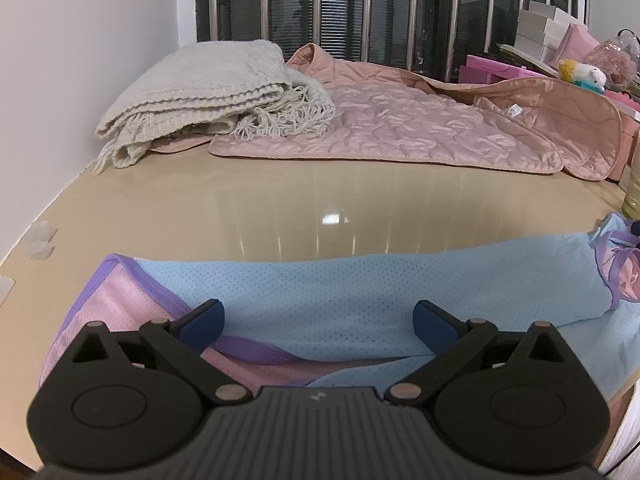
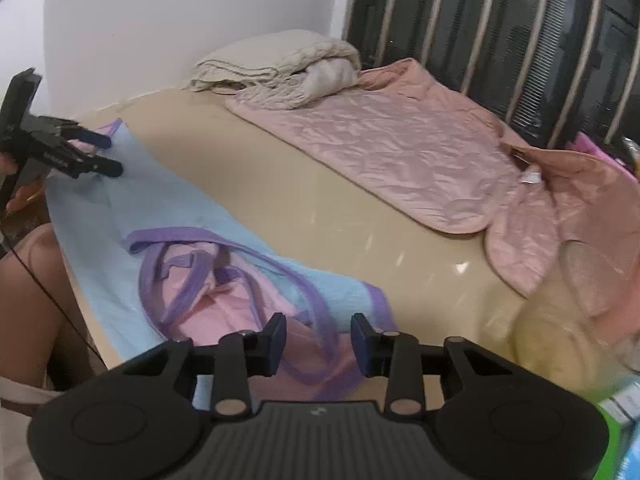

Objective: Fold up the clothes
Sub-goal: 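Press the folded garment flat with the right gripper while the left gripper holds its edge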

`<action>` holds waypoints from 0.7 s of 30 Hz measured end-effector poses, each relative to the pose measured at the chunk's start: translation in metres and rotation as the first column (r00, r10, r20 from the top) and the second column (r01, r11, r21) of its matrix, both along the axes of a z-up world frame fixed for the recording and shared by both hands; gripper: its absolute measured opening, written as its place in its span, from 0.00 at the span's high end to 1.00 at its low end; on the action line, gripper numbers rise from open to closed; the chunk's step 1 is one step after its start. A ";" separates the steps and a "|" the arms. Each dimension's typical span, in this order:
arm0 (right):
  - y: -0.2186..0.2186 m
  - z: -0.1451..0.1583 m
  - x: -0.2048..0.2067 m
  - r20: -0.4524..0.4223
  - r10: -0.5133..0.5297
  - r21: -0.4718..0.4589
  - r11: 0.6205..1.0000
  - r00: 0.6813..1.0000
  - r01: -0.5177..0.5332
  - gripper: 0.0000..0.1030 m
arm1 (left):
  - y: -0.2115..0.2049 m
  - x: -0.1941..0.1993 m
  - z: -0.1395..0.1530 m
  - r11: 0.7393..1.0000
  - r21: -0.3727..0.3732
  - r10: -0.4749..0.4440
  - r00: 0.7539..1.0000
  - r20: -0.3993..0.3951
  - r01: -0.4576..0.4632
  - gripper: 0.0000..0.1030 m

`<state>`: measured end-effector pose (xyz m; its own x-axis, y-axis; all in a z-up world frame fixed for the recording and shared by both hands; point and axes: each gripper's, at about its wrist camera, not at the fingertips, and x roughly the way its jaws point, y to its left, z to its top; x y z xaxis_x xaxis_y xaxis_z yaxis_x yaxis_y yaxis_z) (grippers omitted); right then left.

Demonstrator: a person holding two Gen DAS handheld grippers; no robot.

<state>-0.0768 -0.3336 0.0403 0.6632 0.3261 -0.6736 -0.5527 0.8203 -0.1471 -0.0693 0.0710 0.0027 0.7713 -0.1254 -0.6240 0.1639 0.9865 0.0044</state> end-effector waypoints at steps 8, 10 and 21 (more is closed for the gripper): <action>-0.003 0.012 -0.035 0.145 -0.057 0.027 0.998 0.988 0.054 0.98 | 0.000 0.000 0.000 1.000 0.000 -0.001 1.000 0.001 0.001 0.01; -0.003 0.015 -0.044 0.180 -0.072 0.034 0.997 0.981 0.066 0.98 | 0.000 0.000 0.000 1.000 0.000 0.000 1.000 0.001 0.000 0.01; 0.006 -0.008 -0.063 0.067 0.007 0.010 1.000 0.998 -0.007 0.98 | 0.000 -0.001 0.000 1.000 -0.001 0.002 1.000 0.003 -0.002 0.01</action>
<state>-0.1397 -0.3275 0.0326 0.7043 0.3377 -0.6244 -0.5477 0.8181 -0.1752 -0.0699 0.0712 0.0028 0.7732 -0.1250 -0.6217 0.1623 0.9867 0.0035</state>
